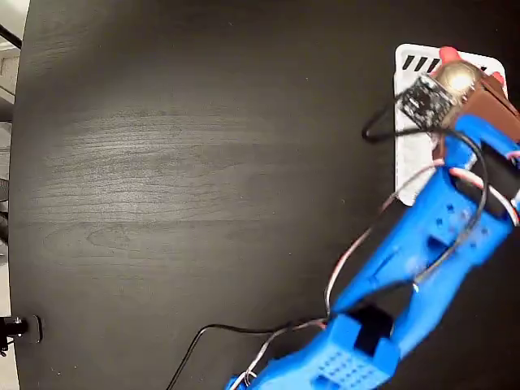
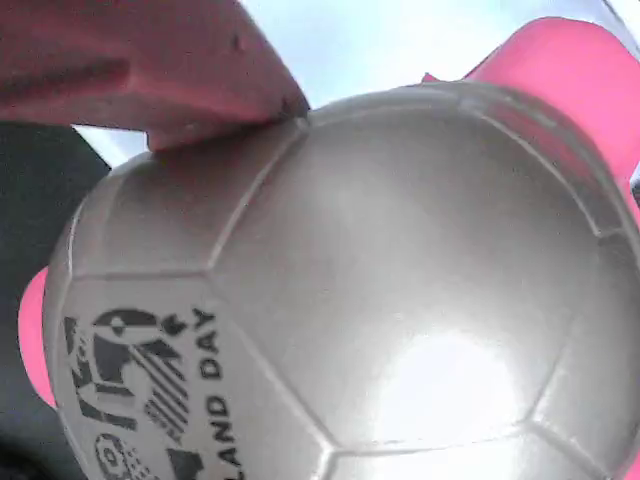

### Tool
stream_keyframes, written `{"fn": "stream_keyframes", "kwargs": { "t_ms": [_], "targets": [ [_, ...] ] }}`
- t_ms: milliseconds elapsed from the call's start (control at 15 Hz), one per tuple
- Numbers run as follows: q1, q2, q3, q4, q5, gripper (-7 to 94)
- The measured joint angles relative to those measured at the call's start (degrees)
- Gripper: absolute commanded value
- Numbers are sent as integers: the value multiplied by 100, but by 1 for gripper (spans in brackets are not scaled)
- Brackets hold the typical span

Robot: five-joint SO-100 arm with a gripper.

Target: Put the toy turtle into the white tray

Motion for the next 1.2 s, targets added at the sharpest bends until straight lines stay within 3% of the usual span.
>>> {"fn": "stream_keyframes", "kwargs": {
  "t_ms": [867, 1000, 1200],
  "targets": [
    [422, -1239, -431, 299, -510, 2],
    [457, -1248, -431, 299, -580, 15],
    [475, -1415, -606, 299, -598, 48]
  ]
}}
